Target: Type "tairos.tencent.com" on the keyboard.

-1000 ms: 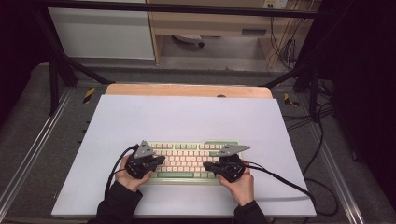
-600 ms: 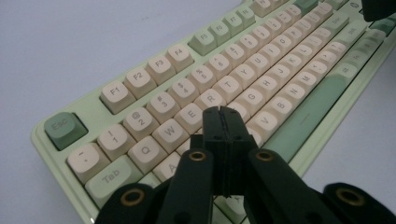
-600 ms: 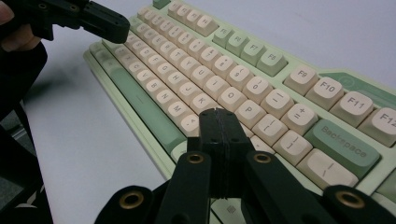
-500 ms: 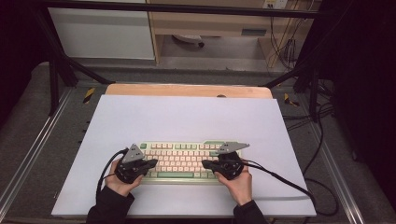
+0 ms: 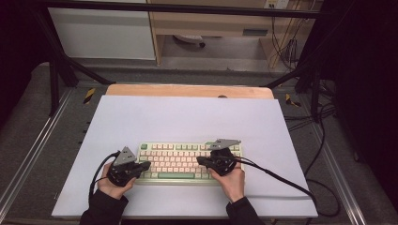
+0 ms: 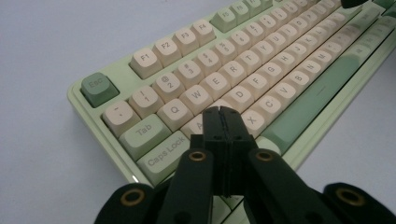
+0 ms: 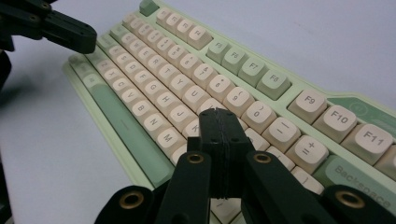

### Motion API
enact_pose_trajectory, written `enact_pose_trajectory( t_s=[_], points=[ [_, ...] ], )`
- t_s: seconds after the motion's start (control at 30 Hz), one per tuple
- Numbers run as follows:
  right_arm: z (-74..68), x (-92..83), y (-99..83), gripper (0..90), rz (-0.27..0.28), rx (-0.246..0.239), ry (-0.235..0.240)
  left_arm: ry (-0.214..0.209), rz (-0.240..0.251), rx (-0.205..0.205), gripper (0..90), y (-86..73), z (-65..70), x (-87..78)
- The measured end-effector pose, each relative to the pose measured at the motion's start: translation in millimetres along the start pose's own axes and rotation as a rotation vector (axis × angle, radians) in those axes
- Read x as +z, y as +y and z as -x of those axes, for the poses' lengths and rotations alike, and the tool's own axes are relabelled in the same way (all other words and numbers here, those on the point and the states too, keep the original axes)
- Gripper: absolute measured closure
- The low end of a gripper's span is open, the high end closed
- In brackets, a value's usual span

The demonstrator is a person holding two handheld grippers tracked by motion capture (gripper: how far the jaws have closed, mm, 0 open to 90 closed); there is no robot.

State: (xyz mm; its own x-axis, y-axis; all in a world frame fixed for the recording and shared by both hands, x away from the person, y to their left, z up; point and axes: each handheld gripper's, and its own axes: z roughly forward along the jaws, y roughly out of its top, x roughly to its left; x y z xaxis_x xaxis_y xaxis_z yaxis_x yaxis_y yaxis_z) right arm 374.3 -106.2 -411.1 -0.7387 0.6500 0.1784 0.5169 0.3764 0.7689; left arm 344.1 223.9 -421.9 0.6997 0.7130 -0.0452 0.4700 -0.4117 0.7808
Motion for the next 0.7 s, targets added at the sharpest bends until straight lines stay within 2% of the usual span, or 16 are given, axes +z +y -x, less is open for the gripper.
enact_pose_trajectory(
  t_s=[0.4,0.7],
  points=[
    [1.5,25.6,6.0,90.0,-0.031,0.0,-0.032,-0.004,0.006,-0.006,90.0,-0.6,-1.5,-0.3],
    [3.5,31.8,4.0,90.0,-0.04,-0.004,-0.039,-0.006,-0.001,-0.003,90.0,-1.1,-0.8,1.7]
  ],
)
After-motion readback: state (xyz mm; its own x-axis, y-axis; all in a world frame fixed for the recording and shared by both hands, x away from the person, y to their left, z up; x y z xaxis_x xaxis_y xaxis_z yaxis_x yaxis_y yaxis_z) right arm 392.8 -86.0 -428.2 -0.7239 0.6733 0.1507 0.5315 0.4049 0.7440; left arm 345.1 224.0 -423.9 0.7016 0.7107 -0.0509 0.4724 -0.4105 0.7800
